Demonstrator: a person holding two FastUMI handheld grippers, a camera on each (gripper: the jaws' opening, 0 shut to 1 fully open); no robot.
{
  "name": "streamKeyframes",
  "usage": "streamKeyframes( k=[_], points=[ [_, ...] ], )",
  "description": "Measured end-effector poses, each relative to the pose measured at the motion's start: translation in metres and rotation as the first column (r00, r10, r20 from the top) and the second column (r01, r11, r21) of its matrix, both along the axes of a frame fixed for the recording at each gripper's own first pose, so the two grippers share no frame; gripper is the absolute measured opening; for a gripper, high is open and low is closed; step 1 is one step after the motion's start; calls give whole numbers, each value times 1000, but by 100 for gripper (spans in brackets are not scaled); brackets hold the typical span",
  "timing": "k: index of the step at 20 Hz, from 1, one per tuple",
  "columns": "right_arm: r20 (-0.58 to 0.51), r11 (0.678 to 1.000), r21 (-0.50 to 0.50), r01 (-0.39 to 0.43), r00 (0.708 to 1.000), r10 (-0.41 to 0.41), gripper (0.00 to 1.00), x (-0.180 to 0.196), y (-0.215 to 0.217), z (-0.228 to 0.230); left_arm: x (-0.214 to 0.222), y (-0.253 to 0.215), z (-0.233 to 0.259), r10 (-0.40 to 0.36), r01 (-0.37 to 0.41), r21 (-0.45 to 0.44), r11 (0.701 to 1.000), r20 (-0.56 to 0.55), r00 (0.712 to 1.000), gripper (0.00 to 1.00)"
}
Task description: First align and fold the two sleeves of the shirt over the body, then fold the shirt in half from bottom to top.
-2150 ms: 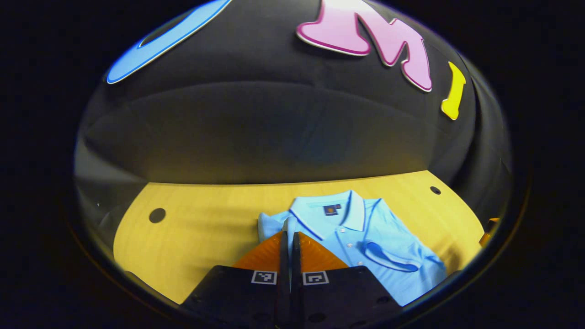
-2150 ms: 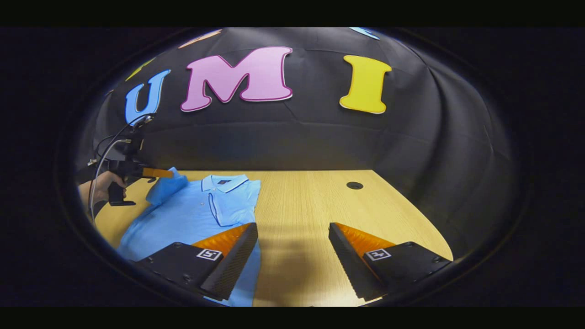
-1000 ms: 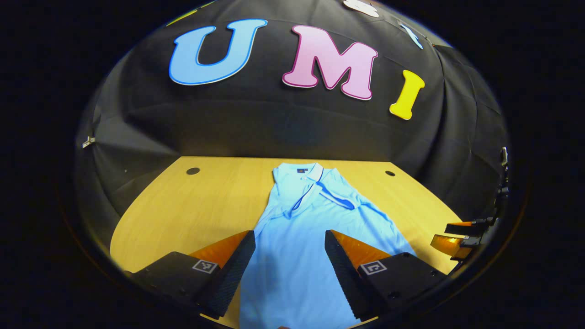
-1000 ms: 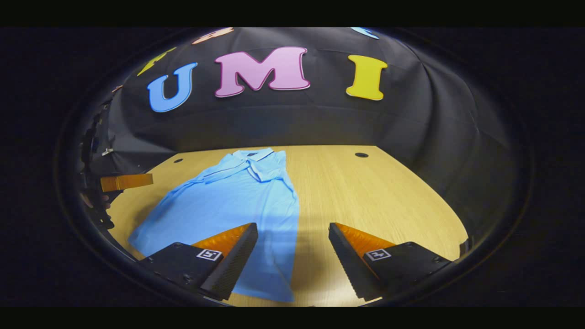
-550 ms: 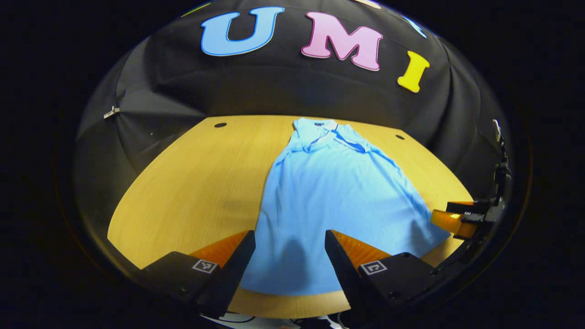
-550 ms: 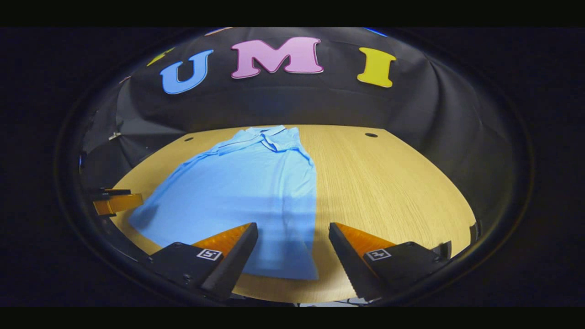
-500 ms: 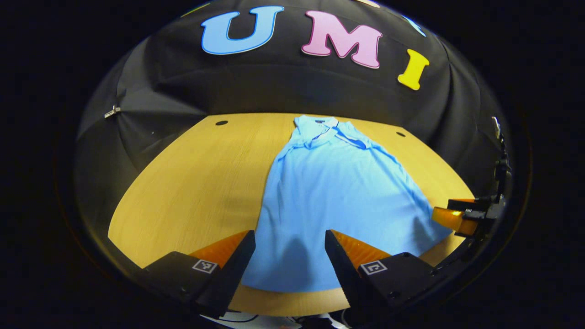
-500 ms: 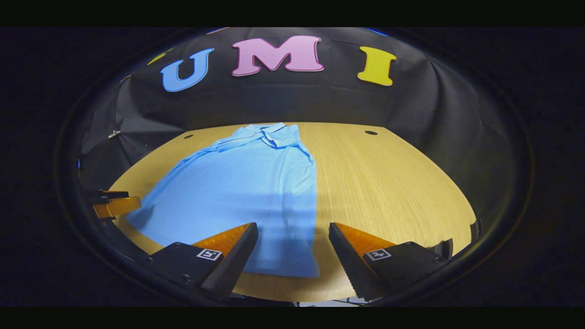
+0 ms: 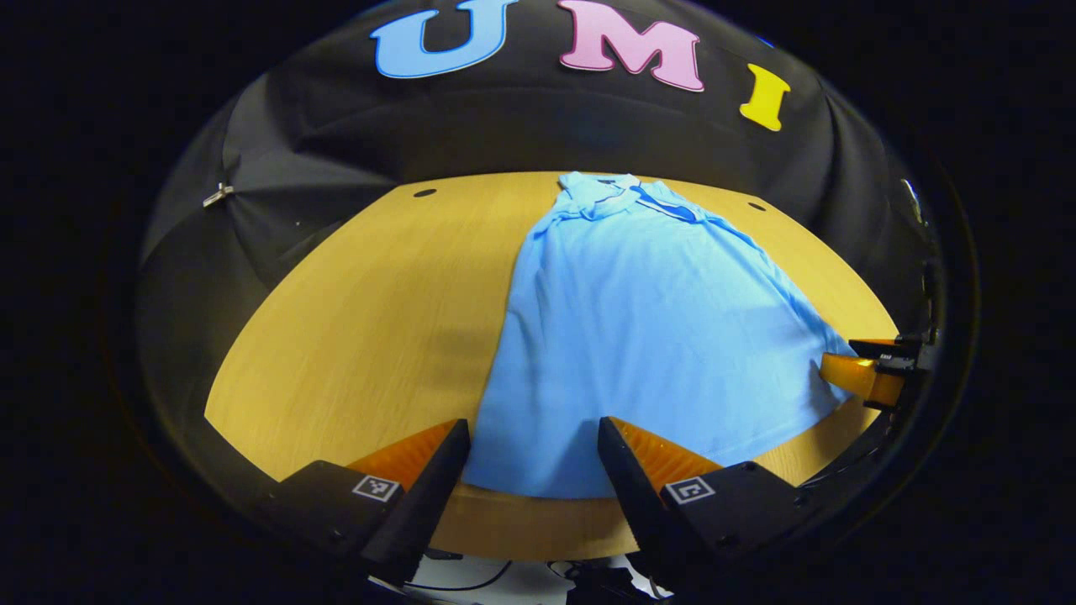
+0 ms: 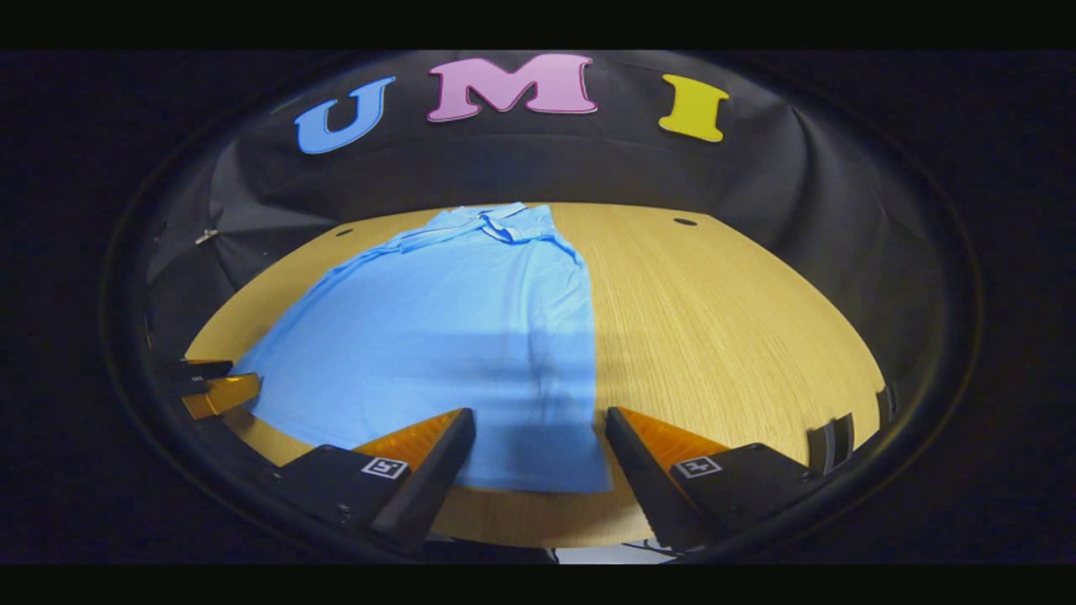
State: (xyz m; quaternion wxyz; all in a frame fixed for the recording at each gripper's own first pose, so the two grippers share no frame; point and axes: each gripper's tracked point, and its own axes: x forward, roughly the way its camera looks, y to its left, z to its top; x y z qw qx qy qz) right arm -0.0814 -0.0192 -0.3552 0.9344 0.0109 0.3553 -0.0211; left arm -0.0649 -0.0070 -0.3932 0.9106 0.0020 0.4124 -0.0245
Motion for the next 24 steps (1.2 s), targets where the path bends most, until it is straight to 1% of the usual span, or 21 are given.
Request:
streamKeyframes(
  k=[1, 2, 3, 4, 5, 6, 8, 9, 10, 11, 12, 13, 14, 16, 17, 18, 19, 20, 21, 22, 24],
  points=[
    [-13, 1000, 1, -8, 1000, 8, 99, -3, 2, -3, 0, -4, 0, -10, 10, 1, 1000, -4, 1000, 98],
    [-10, 1000, 2, -15, 1000, 15, 94, 0, 3, -1, 1, -7, 1, -18, 18, -2, 1000, -1, 1000, 94],
    [-24, 1000, 7, -27, 999, 27, 93, 0, 7, -3, 0, -9, 0, -19, 19, -1, 1000, -7, 1000, 87],
    [-22, 999, 8, -34, 999, 34, 78, 1, 10, -2, 1, -12, 0, -25, 25, -8, 1000, -11, 1000, 82],
    [-27, 999, 15, -39, 999, 40, 67, 3, 13, -2, 0, -18, 1, -43, 43, -13, 999, -10, 999, 77],
    [-25, 999, 19, -35, 999, 35, 49, 4, 14, -2, 0, -24, 2, -70, 70, -13, 997, -12, 997, 65],
    [-29, 999, 29, -38, 999, 38, 22, 6, 17, -3, 1, -32, 1, -101, 101, -7, 995, -12, 995, 39],
    [-28, 999, 29, -36, 999, 37, 17, 6, 17, -2, 0, -35, 2, -101, 101, -2, 995, -9, 995, 21],
    [-27, 998, 33, -53, 998, 54, 13, 7, 20, -3, 1, -37, 2, -97, 96, -7, 995, -14, 995, 19],
    [-21, 997, 34, -65, 998, 66, 6, 8, 20, -3, 1, -41, 3, -92, 91, -38, 995, -23, 995, 10],
    [-29, 996, 45, -78, 996, 79, 7, 6, 22, -1, 2, -48, 5, -93, 90, -77, 993, -28, 995, 7],
    [-32, 995, 63, -82, 996, 84, 1, 9, 23, -2, 1, -52, 4, -88, 84, -101, 991, -38, 995, 6],
    [-42, 992, 92, -84, 995, 88, 0, 9, 22, -2, 2, -53, 5, -84, 79, -114, 990, -42, 996, 6],
    [-64, 986, 150, -74, 994, 85, 5, 11, 23, -2, 2, -58, 8, -85, 76, -139, 987, -63, 994, 6],
    [-69, 983, 170, -69, 994, 81, 5, 12, 22, 2, 5, -62, 14, -82, 71, -156, 985, -62, 995, 6],
    [-61, 981, 185, -67, 995, 79, 5, 15, 22, 8, 10, -65, 21, -80, 69, -169, 983, -56, 995, 1],
    [-50, 979, 192, -68, 996, 79, 5, 18, 22, 15, 15, -67, 27, -79, 69, -174, 982, -49, 996, 6],
    [-31, 977, 198, -74, 996, 81, 5, 24, 22, 23, 21, -67, 32, -79, 70, -174, 982, -46, 996, 6],
    [-14, 976, 202, -80, 996, 85, 8, 31, 22, 30, 25, -66, 35, -76, 67, -166, 984, -49, 996, 6],
    [4, 975, 205, -90, 996, 91, 5, 36, 23, 38, 30, -62, 39, -70, 63, -151, 987, -48, 996, 6],
    [28, 973, 200, -115, 993, 112, 5, 53, 26, 49, 46, -57, 50, -62, 57, -130, 990, -32, 998, 6]
  ],
)
